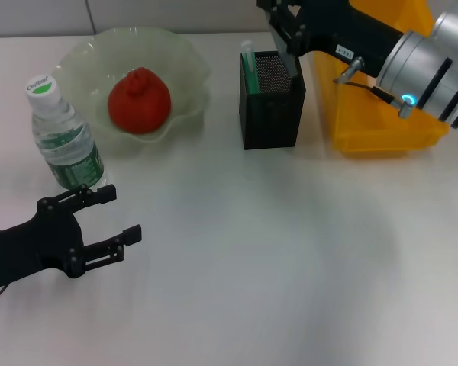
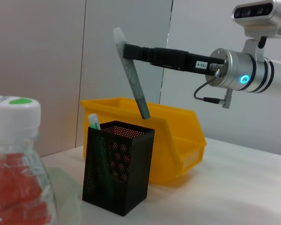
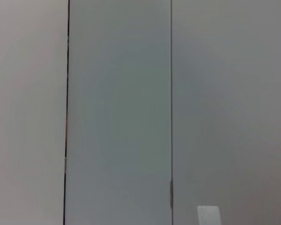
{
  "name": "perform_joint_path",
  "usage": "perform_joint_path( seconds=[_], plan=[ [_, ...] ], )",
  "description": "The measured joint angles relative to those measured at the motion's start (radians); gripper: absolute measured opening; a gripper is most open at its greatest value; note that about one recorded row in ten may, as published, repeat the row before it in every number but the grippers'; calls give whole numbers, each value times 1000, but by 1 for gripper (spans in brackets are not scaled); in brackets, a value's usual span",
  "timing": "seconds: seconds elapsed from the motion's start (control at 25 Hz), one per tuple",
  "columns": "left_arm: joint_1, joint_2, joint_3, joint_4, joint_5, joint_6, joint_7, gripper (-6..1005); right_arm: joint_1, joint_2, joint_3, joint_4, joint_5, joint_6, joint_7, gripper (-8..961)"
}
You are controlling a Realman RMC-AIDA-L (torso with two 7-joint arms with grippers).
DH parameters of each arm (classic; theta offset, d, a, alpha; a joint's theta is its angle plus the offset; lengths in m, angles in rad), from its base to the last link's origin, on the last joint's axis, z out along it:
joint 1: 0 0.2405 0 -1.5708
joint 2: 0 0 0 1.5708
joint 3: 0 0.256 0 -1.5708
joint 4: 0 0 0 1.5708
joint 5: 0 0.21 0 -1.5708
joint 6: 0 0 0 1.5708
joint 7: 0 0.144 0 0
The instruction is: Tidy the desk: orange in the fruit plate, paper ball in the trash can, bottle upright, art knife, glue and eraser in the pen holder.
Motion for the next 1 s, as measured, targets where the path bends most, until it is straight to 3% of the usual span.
perform_joint_path(
  seconds=[1.0],
  plan=[
    [0, -5, 0, 0, 0, 1, 8, 797, 12, 0, -51, 0, 2, 71, -1, 174]
  ],
)
